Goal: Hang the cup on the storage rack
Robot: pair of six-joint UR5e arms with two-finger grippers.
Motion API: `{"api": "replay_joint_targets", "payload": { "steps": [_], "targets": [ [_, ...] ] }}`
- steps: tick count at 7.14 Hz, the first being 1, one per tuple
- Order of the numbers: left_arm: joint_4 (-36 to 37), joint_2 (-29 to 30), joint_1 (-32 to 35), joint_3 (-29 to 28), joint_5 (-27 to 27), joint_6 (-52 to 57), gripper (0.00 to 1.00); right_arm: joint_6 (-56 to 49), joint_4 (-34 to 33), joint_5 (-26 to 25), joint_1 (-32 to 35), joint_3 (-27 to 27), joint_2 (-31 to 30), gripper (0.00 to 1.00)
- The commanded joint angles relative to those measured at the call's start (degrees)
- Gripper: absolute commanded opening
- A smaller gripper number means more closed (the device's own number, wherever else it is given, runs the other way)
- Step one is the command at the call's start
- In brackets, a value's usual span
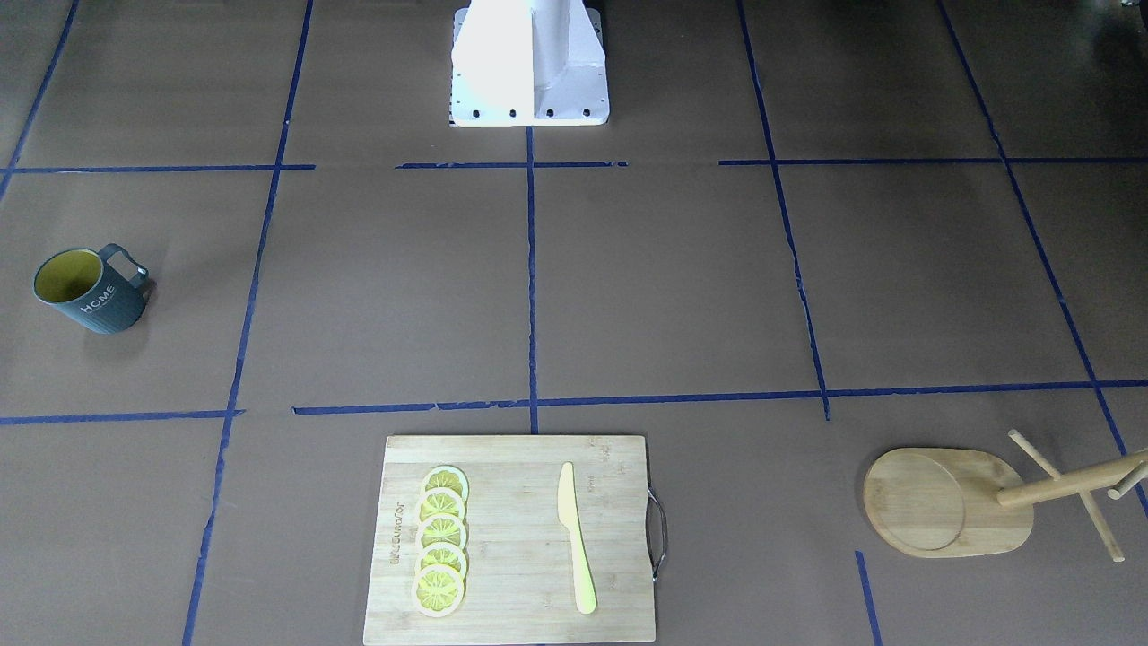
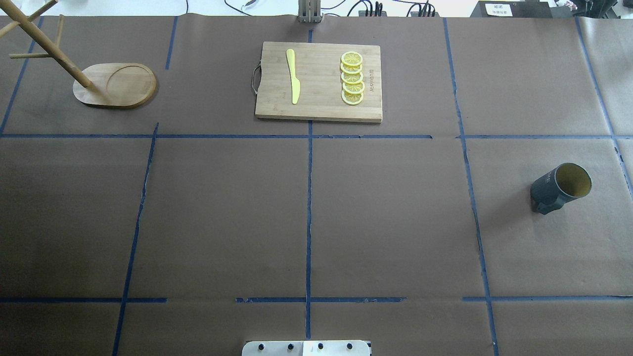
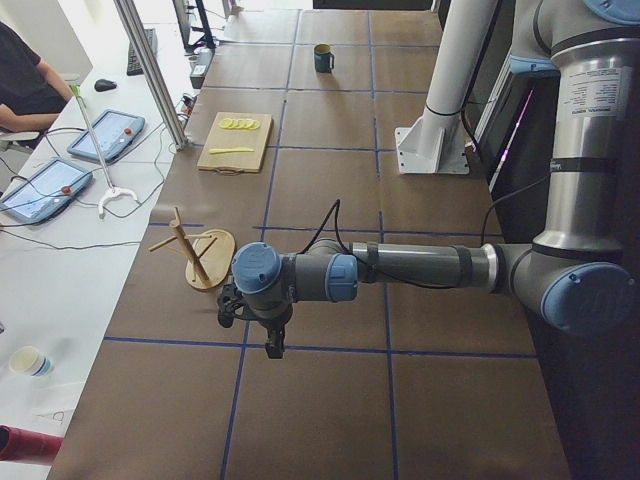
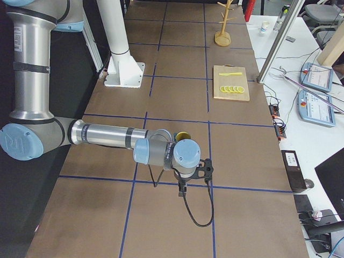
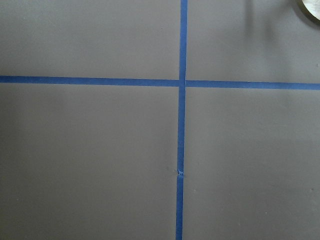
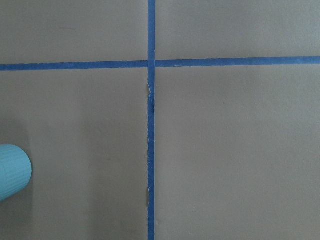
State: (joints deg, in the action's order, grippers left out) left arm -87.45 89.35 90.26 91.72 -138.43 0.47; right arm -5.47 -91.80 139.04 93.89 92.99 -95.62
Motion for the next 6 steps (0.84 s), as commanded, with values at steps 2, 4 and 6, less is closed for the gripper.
{"api": "replay_joint_targets", "payload": {
  "steps": [2,4,6],
  "targets": [
    [0.00,0.30,0.01,0.04,0.00,-0.12,1.00,0.37,0.04,-1.58,0.06,0.62,0.61,1.00],
    [0.00,0.30,0.01,0.04,0.00,-0.12,1.00,0.81,0.04,-1.50,0.07,1.58,0.70,1.00],
    [0.00,0.38,0.01,0.04,0.00,-0.20,1.00,0.64,0.13,-1.49,-0.02,1.76,0.96,1.00]
  ]
}}
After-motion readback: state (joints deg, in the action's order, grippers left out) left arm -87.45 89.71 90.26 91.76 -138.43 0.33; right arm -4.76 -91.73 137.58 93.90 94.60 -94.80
